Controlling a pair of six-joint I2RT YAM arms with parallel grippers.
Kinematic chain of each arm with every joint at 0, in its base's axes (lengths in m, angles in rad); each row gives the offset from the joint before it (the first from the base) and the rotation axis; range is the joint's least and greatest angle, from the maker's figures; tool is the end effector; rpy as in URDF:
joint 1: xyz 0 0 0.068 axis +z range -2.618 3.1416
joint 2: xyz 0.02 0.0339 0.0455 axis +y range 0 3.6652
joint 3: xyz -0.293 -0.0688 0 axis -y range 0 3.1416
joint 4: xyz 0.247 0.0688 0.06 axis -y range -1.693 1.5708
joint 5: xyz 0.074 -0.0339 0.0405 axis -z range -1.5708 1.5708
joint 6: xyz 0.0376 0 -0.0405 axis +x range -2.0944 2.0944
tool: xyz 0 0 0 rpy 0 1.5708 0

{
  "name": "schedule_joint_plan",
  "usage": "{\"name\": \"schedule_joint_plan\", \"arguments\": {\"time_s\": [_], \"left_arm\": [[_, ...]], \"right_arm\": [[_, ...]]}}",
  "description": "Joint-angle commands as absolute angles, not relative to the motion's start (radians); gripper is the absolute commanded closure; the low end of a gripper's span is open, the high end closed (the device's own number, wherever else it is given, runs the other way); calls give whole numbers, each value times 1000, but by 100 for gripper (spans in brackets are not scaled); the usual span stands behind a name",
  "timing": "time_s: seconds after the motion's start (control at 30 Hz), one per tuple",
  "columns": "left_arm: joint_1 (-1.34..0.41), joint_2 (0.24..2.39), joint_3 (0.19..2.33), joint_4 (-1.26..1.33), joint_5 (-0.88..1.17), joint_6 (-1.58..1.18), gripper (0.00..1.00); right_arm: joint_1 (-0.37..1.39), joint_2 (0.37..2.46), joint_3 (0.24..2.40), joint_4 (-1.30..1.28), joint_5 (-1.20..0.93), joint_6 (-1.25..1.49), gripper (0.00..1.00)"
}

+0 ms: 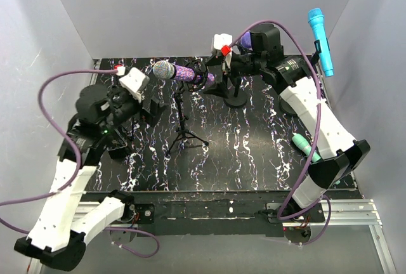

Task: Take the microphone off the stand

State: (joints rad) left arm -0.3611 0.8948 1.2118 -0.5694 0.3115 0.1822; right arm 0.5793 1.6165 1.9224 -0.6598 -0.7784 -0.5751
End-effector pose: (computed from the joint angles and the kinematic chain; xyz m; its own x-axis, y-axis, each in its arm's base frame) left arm 0.1447 -0.0669 0.4487 -0.1185 0.2291 -0.9662 0.6461 0.7566 0.1002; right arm 0.2746 0.2112 0.5029 0.2684 -0.2872 -0.9195 -0.9473 0.0943 -0.3060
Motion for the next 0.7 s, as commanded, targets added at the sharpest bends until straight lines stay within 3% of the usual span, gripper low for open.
{"name": "schedule_joint_plan", "arguments": {"time_s": [0.0, 0.13, 0.23, 0.47, 0.67], "left_arm": [[-357, 948, 1395, -778, 360, 258, 4], [-357, 1046, 1538, -732, 475, 279, 2], [-357, 1100, 1557, -643, 537, 262, 2], [-357, 1137, 1503, -436, 463, 195, 6], [-353, 1144, 1483, -379, 560, 164, 23]], "right_arm": [[584, 1600, 1939, -554, -782, -535, 2], [600, 1623, 1979, -470, -672, -473, 2], [600, 1657, 2039, -456, -704, -433, 2], [689, 1677, 2014, -459, -674, -505, 2], [724, 1700, 1980, -396, -571, -487, 2]]}}
